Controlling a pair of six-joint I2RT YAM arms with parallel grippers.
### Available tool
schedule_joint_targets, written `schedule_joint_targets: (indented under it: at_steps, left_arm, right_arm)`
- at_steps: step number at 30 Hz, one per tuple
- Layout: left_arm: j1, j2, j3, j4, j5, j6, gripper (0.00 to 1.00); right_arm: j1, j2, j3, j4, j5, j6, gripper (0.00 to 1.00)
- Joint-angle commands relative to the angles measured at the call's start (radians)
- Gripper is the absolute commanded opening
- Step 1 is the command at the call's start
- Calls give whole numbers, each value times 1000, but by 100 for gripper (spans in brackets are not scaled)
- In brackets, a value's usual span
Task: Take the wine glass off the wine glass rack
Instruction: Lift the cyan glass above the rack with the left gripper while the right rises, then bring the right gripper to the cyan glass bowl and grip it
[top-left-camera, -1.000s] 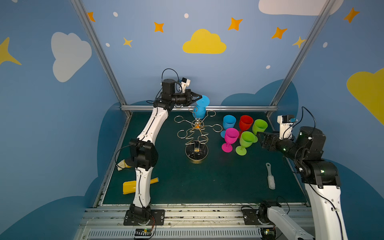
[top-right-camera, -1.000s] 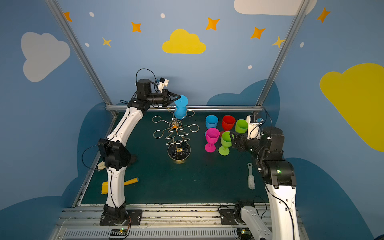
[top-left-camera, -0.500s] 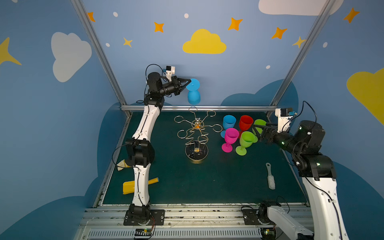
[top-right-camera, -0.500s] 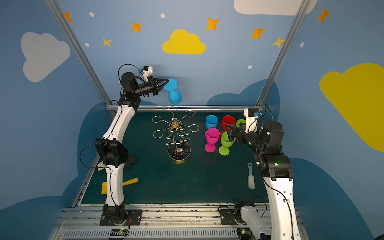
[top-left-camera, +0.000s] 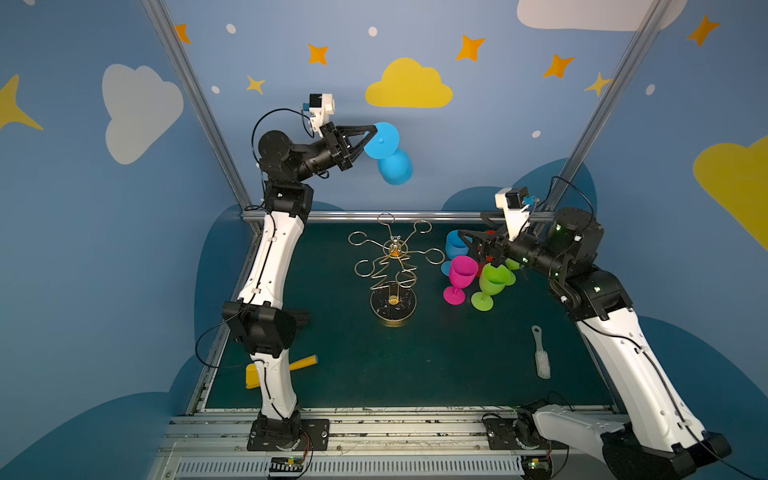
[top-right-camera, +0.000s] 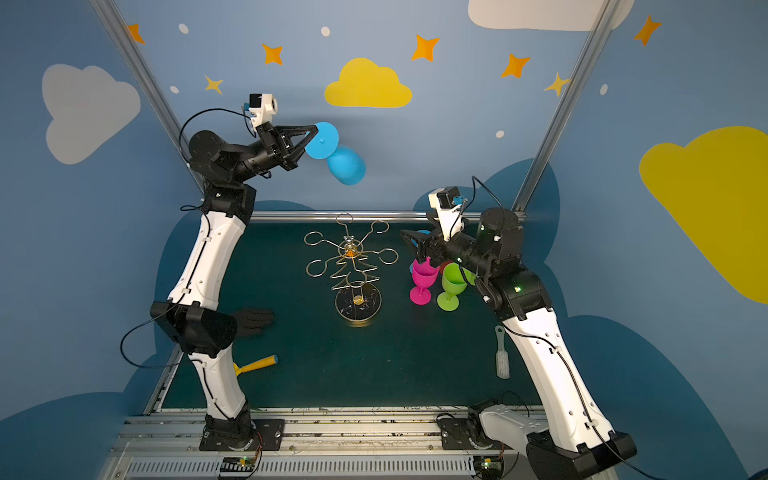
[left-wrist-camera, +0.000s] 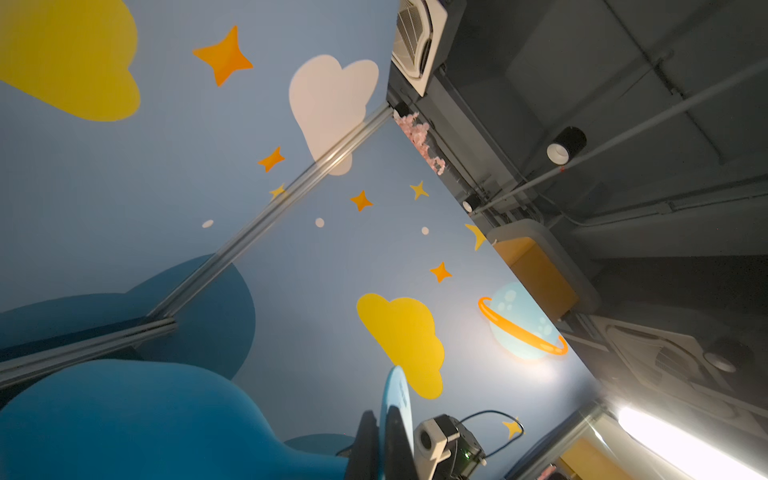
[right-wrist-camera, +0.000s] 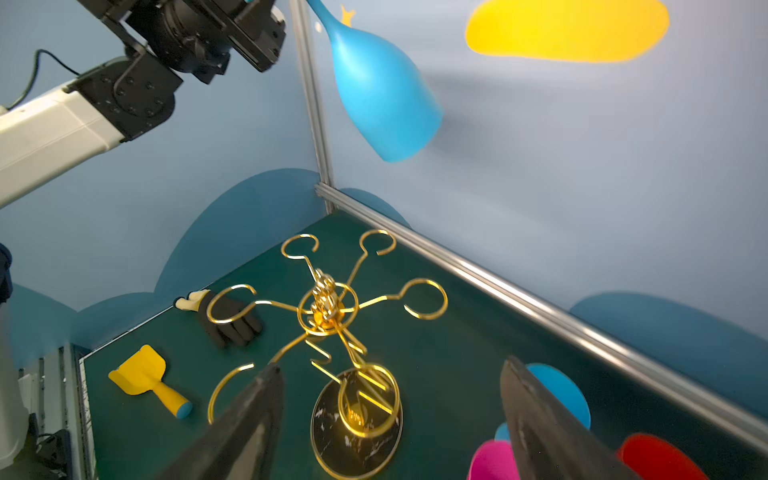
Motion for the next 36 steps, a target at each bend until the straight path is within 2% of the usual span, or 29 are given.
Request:
schedule_joint_targets:
  at_steps: [1,8,12,18,27,36]
  left_arm:
    - [-17,-63,-108,119,5,-78,3]
    - [-22,-203,-279,124,-13,-85,3]
    - [-34,-257,-352,129,-23,-97,3]
    - [-46,-314,-443,169,-45,-138,3]
    - [-60,-379,-521,166,-60,-129,3]
    - [-72,-409,-544,176,-63,-135,3]
  right_arm:
    - [12,42,51,151,-69,-83,83]
    - [45,141,96,281,-168,-195,88]
    - [68,200,156,284,-237,-260,90]
    - [114,281,248,262,-271,-291,91]
    - [157,412,364,212,-286,-286,91]
    - [207,493,404,204,-209,-288,91]
